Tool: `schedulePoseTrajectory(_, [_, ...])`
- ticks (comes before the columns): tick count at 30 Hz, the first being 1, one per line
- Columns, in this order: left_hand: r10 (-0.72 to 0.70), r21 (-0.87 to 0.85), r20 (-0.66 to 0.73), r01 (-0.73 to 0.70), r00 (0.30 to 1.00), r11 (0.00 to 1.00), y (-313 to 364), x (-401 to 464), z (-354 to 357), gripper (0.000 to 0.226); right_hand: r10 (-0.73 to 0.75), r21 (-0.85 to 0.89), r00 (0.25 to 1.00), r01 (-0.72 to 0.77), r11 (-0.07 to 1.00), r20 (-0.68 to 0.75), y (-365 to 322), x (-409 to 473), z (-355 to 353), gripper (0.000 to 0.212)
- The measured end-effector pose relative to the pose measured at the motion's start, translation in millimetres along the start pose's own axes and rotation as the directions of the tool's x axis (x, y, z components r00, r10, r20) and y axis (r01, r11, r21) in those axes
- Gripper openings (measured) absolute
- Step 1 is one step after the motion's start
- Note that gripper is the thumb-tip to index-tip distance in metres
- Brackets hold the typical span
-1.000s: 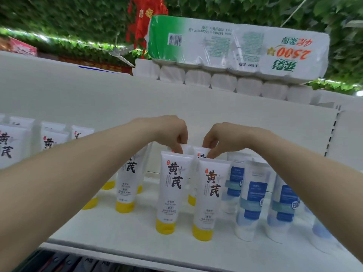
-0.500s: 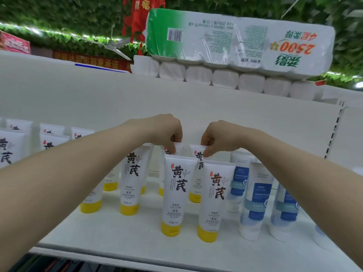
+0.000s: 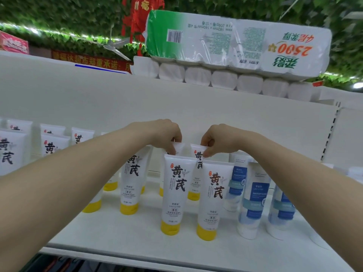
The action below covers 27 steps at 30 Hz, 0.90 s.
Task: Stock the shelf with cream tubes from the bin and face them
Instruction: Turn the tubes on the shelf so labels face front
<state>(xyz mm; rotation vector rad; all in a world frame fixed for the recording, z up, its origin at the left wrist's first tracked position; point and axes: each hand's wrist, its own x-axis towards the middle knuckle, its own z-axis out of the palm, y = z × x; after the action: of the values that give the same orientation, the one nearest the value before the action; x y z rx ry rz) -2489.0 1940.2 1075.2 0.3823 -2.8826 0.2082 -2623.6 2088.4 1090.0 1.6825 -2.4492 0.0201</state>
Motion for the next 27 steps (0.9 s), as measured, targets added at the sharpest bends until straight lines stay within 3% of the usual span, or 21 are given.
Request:
schedulePoseTrajectory(5, [-0.009, -0.083, -0.019, 0.007, 1.000, 0.997, -2.5, -7.5, -8.1, 0.032, 0.004, 0.051, 1.000, -0.003, 0.999, -0.029, 0.5, -10.6, -10.5, 0.026])
schedulePoseTrajectory(10, [0.039, -0.128, -0.346, -0.089, 0.937, 0.988, 1.1, -34.0, -19.5, 0.020, -0.021, 0.062, 0.989, 0.030, 0.998, -0.145, -8.2, -36.4, -27.6, 0.023])
schedulePoseTrajectory(13, [0.067, -0.177, -0.427, -0.156, 0.902, 0.972, 13.2, -59.3, -21.8, 0.021, -0.044, 0.083, 0.981, 0.060, 0.995, -0.188, -19.8, -61.1, -33.3, 0.020])
schedulePoseTrajectory(17, [0.086, -0.198, -0.290, -0.147, 0.953, 0.969, 31.4, -89.3, -15.6, 0.030, -0.018, 0.106, 0.992, 0.032, 0.994, -0.128, -34.1, -95.8, -38.9, 0.026])
schedulePoseTrajectory(22, [0.092, -0.092, -0.170, -0.109, 0.981, 0.990, 45.8, -106.4, -2.8, 0.033, 0.014, 0.063, 1.000, -0.015, 0.998, 0.018, -42.5, -113.7, -24.9, 0.040])
schedulePoseTrajectory(27, [0.099, -0.120, -0.189, -0.123, 0.977, 0.985, 47.7, -103.9, 2.2, 0.032, -0.020, 0.056, 0.995, 0.025, 0.998, -0.095, -44.1, -104.5, 0.9, 0.026])
